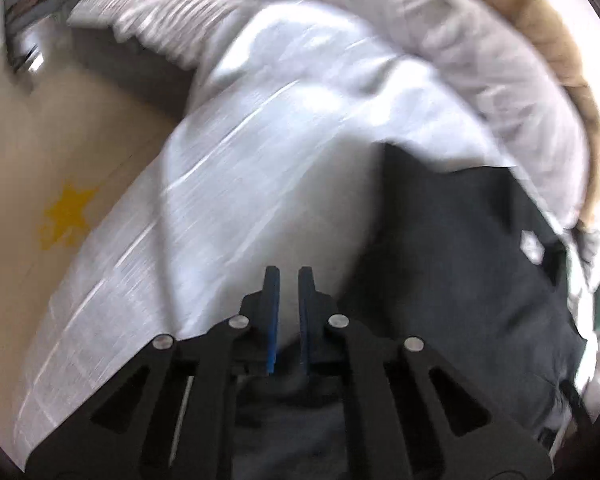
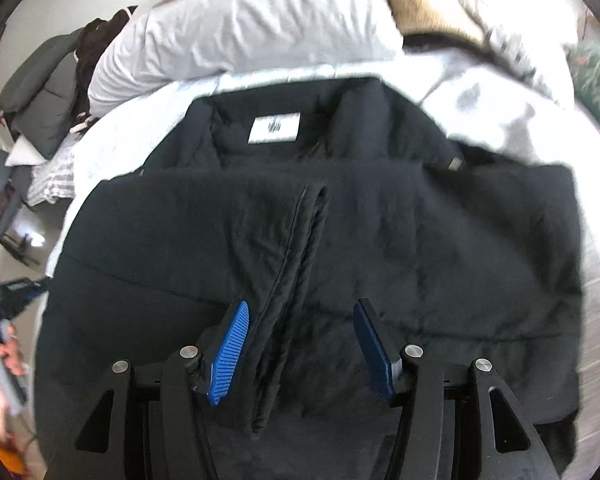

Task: Fold large clothes
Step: 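Fold the jacket side inward toward the center with both tools and release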

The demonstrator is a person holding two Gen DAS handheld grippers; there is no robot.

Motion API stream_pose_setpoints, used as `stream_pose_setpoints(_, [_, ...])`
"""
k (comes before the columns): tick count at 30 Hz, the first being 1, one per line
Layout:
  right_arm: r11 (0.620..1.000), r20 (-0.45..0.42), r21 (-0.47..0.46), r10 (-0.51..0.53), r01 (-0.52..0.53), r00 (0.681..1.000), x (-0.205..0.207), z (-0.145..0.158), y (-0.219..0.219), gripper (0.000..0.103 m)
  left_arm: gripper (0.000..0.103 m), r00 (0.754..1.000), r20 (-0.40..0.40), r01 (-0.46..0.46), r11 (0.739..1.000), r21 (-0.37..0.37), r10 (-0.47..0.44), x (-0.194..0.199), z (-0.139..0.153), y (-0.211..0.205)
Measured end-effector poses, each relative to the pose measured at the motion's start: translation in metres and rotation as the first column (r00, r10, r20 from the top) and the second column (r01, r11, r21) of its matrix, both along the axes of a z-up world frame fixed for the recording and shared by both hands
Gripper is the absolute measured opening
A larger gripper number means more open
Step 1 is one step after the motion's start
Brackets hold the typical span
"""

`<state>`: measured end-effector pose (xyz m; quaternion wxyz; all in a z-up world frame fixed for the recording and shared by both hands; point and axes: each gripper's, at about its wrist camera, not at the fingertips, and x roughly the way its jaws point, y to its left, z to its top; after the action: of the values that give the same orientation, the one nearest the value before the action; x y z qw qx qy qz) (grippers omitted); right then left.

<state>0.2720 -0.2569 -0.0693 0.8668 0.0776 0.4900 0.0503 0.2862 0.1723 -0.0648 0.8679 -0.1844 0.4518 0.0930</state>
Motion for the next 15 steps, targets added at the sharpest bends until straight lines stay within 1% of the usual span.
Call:
stream_pose_setpoints(1, [1.000,0.042,-0.023,-0.015,0.016,0.999,-0.002,0.009,0.000,0.056,0.019,0.998,0.039,0.048,0.999,0.024,-0.049,0.003,0.010,-0.015])
stream_pose_setpoints(3, [0.999,0.109,-0.009,-0.036,0.037,0.993,-0.004,0.022,0.000,0.056,0.040,0.980,0.121,0.152,0.986,0.069,-0.159,0.004,0.024,-0.048])
stream_pose_setpoints(5, [0.999,0.159,0.042,-0.040,0.033,0.986,-0.005,0.031,0.002,0.051,0.047,0.957,0.151,0.239,0.968,0.081,-0.249,0.009,0.022,-0.072])
stream_pose_setpoints(6, [0.998,0.172,0.053,-0.032,0.024,0.985,-0.004,0.032,0.003,0.045,0.047,0.949,0.142,0.271,0.959,0.080,-0.280,0.015,0.015,-0.081])
stream_pose_setpoints(7, [0.999,0.174,0.049,-0.014,0.005,0.985,-0.002,0.029,0.008,0.041,0.047,0.945,0.116,0.297,0.952,0.080,-0.304,0.018,0.005,-0.087])
stream_pose_setpoints(8, [0.999,0.160,0.038,-0.003,-0.003,0.987,0.000,0.023,0.012,0.039,0.047,0.943,0.070,0.319,0.944,0.080,-0.324,0.019,-0.010,-0.096])
stream_pose_setpoints(9, [1.000,0.140,0.025,0.004,-0.007,0.990,0.002,0.016,0.015,0.037,0.047,0.943,0.033,0.327,0.941,0.090,-0.331,0.019,-0.022,-0.099])
stream_pose_setpoints(10, [1.000,0.100,0.007,0.008,-0.009,0.995,0.005,0.003,0.017,0.036,0.047,0.941,0.004,0.336,0.936,0.102,-0.338,0.020,-0.034,-0.103])
stream_pose_setpoints(11, [1.000,0.065,-0.013,0.007,-0.007,0.998,0.008,-0.007,0.017,0.036,0.047,0.937,-0.006,0.349,0.930,0.112,-0.351,0.018,-0.042,-0.106])
stream_pose_setpoints(12, [0.999,0.010,-0.044,0.005,-0.004,1.000,0.011,-0.024,0.017,0.036,0.047,0.933,-0.001,0.356,0.925,0.131,-0.359,0.018,-0.042,-0.106])
stream_pose_setpoints(13, [0.999,-0.017,-0.033,0.004,-0.005,1.000,0.012,-0.034,0.014,0.036,0.047,0.932,-0.006,0.359,0.921,0.150,-0.362,0.017,-0.040,-0.109])
stream_pose_setpoints(14, [1.000,-0.018,-0.017,0.001,-0.001,1.000,0.012,-0.036,0.012,0.036,0.047,0.933,-0.030,0.358,0.921,0.150,-0.358,0.015,-0.033,-0.111])
stream_pose_setpoints(15, [1.000,-0.011,-0.013,-0.004,0.003,1.000,0.012,-0.034,0.010,0.036,0.047,0.935,-0.041,0.354,0.926,0.128,-0.352,0.016,-0.028,-0.113])
